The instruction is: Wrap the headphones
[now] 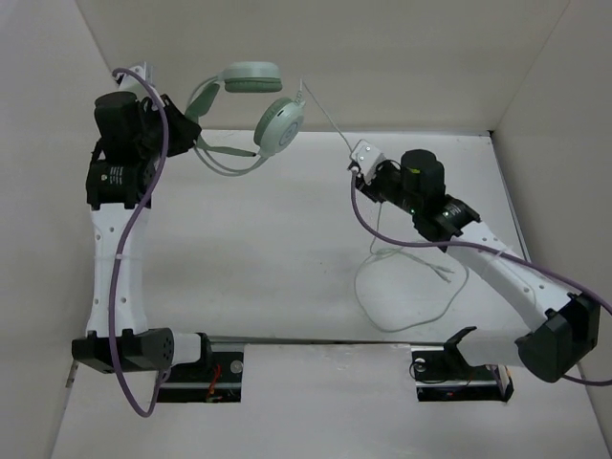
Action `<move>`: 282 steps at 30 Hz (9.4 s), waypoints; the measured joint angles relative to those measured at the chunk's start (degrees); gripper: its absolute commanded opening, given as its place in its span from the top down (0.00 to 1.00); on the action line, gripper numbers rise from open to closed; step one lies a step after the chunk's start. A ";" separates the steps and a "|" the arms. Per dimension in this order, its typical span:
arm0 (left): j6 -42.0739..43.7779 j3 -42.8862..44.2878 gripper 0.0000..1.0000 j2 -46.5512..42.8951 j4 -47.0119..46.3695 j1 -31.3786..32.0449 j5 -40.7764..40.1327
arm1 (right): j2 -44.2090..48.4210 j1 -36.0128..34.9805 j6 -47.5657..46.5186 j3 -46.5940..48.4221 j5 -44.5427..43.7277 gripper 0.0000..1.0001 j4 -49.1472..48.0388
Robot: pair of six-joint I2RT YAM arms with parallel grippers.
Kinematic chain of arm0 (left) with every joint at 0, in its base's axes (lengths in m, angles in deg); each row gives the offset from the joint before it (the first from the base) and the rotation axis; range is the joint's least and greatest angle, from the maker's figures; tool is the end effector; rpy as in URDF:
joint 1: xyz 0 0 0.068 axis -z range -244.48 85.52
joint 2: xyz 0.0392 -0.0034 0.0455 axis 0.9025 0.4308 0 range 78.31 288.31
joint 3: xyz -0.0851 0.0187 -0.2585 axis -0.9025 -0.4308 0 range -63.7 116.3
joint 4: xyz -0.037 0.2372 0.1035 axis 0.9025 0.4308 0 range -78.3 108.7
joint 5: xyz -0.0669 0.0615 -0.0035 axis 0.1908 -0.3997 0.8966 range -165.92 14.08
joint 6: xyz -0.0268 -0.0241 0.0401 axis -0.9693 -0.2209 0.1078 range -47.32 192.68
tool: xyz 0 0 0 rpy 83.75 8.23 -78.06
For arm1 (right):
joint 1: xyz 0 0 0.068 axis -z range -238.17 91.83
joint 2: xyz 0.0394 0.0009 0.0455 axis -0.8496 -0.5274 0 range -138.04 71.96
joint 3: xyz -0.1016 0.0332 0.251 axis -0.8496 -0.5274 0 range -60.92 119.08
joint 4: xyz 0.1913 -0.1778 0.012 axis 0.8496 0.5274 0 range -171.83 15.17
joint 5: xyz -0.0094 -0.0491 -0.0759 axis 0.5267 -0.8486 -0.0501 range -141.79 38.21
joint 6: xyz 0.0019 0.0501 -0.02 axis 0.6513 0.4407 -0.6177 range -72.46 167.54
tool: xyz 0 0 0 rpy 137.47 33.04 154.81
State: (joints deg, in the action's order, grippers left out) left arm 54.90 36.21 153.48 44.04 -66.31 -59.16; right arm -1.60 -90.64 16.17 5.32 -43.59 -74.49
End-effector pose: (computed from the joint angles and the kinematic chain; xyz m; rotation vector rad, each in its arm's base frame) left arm 0.2572 -0.0021 0.5114 -0.0736 1.7171 -0.4557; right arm 0.2517 0.1662 0.3674 -1.0499 1.4944 0.1442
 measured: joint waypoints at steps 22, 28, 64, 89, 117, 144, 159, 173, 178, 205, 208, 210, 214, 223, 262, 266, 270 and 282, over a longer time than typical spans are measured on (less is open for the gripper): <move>5.95 -7.56 1.00 -0.09 0.02 5.88 -14.78 | 14.27 -7.82 -63.25 6.03 -14.27 1.00 -0.87; 5.97 -7.56 1.00 -0.09 0.04 5.86 -14.73 | 14.34 -14.21 -58.66 5.55 -9.73 1.00 12.26; 15.56 -15.74 1.00 5.84 -1.51 25.88 -16.13 | 0.24 -26.03 -77.31 7.65 -9.75 1.00 -18.12; 21.51 -17.49 1.00 -0.39 1.22 36.79 -11.04 | 0.81 -11.08 -69.90 8.20 -4.79 0.97 -14.47; 19.23 -8.13 1.00 -1.22 3.17 37.35 3.08 | 1.90 0.68 -23.67 14.88 9.77 0.80 6.86; 7.63 -0.85 1.00 -0.92 2.16 35.36 16.06 | -0.07 5.14 5.11 19.12 23.43 0.56 11.89; -2.84 3.43 1.00 1.29 -7.04 29.42 21.84 | 0.44 11.17 31.10 18.80 32.04 0.41 6.64; -7.48 13.29 1.00 8.50 -10.27 26.62 23.19 | 5.20 11.02 49.42 7.30 36.72 0.39 -6.27; -7.89 15.82 1.00 10.45 -10.27 26.49 23.15 | 4.94 10.40 52.63 3.74 36.68 0.40 -10.84; -15.89 15.43 1.00 8.94 -14.19 14.19 18.34 | -7.58 -4.81 43.87 -8.13 26.05 0.54 -28.20; -15.85 15.15 1.00 8.74 -14.34 13.05 15.91 | -7.50 -5.05 43.32 -8.66 26.08 0.58 -28.52; -15.82 15.15 1.00 8.74 -14.53 12.15 13.84 | -7.39 -5.16 43.28 -9.11 26.10 0.61 -28.59; -15.65 14.95 1.00 8.70 -14.56 10.69 8.85 | -6.73 -7.17 43.06 -10.99 26.21 0.65 -28.81; -10.75 12.37 1.00 7.52 -13.97 9.57 -2.38 | -4.85 -11.65 39.39 -11.61 28.30 0.98 -26.58; 26.53 -14.40 1.00 4.07 -12.74 26.77 -31.61 | -15.32 -17.46 -63.34 27.32 -26.51 1.00 3.85; 27.54 -15.08 1.00 3.37 -11.39 28.85 -30.34 | -15.58 -14.36 -67.56 28.17 -28.20 0.97 -0.61; 27.80 -15.45 1.00 2.12 -10.99 30.32 -28.15 | -15.85 -12.52 -68.46 28.48 -28.35 0.85 -1.84; 28.92 -16.02 1.00 -0.13 -7.34 32.35 -23.06 | -17.00 -9.81 -58.42 33.33 -23.56 0.80 1.16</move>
State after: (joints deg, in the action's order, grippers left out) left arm 83.82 20.19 153.35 36.70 -33.96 -82.22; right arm -18.60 -100.46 -42.25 38.65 -67.15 -73.33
